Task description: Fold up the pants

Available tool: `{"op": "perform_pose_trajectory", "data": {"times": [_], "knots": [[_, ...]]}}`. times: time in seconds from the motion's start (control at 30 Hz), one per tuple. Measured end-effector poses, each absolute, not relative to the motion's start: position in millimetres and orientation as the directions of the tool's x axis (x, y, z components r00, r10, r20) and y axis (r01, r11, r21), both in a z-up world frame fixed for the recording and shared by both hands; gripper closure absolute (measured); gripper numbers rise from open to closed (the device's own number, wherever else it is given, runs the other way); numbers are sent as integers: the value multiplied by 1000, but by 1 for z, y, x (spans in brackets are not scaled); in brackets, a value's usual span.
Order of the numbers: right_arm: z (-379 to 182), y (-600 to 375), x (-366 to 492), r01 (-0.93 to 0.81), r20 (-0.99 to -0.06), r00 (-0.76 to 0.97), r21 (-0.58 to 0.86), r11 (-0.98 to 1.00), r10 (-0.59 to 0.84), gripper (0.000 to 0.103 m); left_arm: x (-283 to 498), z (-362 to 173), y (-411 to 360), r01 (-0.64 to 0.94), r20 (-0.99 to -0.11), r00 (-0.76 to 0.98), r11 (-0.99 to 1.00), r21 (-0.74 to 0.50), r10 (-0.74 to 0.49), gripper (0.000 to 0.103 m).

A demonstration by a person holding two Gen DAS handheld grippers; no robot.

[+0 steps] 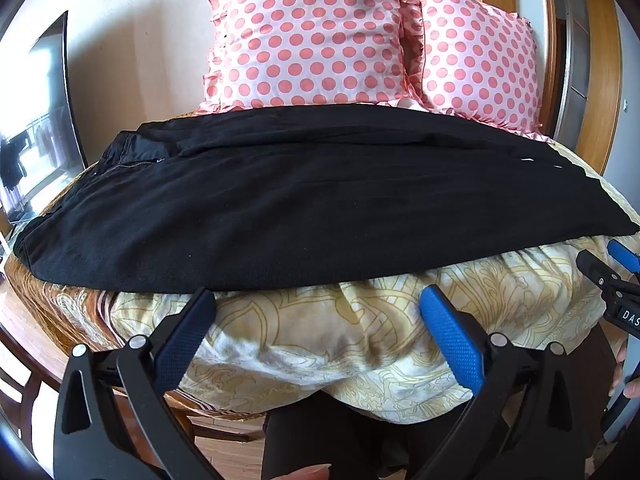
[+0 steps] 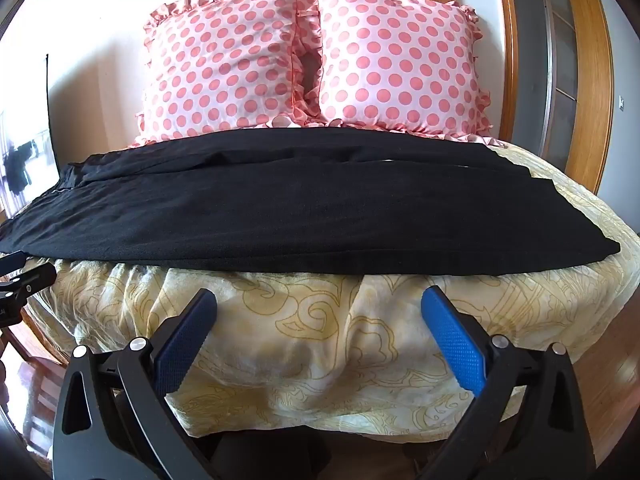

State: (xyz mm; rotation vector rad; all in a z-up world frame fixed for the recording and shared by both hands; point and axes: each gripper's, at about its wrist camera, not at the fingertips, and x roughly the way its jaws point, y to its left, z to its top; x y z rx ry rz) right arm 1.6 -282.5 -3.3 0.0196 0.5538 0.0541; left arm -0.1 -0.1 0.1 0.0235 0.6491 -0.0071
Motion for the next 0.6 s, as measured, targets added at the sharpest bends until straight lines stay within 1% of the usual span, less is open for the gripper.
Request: {"op": "perform_pose_trajectory", "data": {"times": [0.6], "knots": [[-3,-283,2,-44,-530,846,35,998,56,1,0,0,0,14,-605,796,1000,18,0,2]]}}
